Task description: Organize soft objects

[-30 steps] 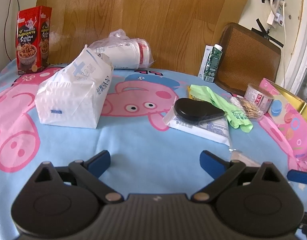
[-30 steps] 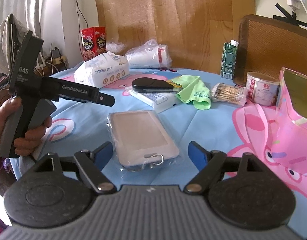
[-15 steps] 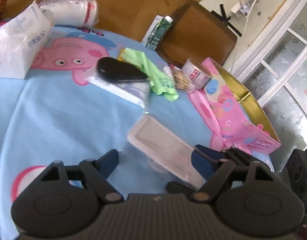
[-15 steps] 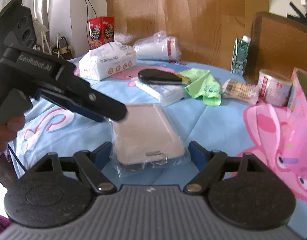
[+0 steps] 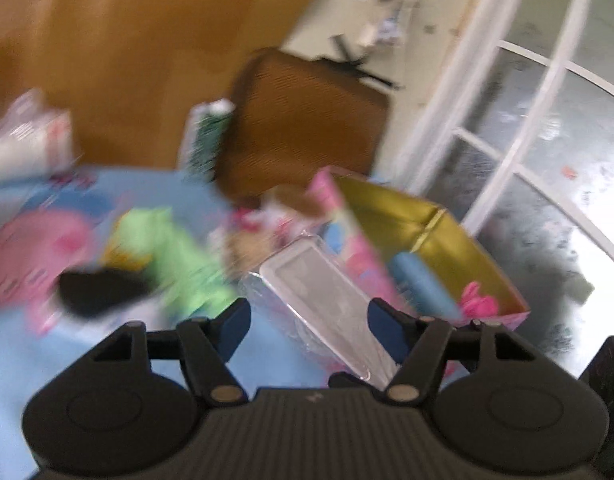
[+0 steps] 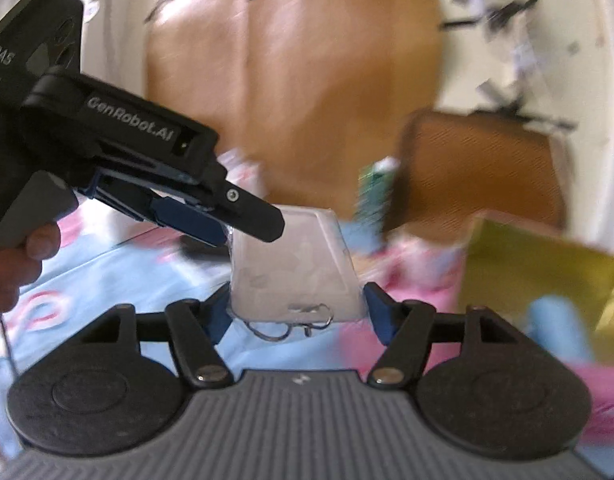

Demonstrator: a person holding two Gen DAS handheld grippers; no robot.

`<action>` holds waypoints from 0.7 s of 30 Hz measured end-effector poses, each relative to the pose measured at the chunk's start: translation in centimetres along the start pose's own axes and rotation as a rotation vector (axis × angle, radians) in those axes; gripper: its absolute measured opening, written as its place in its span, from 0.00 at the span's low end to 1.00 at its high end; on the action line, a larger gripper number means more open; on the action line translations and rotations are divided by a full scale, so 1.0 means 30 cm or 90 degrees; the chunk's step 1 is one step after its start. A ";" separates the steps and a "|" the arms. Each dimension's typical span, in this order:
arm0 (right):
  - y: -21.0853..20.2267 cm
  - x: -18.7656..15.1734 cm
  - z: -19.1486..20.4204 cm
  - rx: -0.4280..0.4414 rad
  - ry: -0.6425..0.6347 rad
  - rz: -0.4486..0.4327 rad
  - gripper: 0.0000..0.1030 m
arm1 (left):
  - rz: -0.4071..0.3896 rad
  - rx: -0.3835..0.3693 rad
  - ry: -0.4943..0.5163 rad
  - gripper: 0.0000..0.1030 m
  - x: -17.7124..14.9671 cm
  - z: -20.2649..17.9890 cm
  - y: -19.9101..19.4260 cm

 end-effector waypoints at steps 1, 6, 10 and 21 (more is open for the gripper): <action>-0.010 0.010 -0.041 -0.023 -0.005 -0.008 0.68 | -0.001 -0.014 0.012 0.63 0.018 -0.043 0.042; -0.026 0.006 -0.246 -0.123 -0.009 0.000 0.68 | 0.029 -0.082 0.050 0.63 0.039 -0.232 0.251; 0.010 -0.042 -0.375 -0.193 -0.015 0.042 0.68 | 0.028 -0.096 0.085 0.63 0.029 -0.352 0.352; 0.004 -0.046 -0.498 -0.325 0.055 0.011 0.77 | 0.000 -0.048 0.063 0.71 0.001 -0.229 0.248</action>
Point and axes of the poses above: each gripper's, at about its wrist camera, not at the fingertips, and y roughly the way its jaws point, z to its left, x to its top, the point moved 4 cm from there along y, roughly the way its jaws point, and after that the axes turned 11 degrees about -z, right-handed, at the moved point
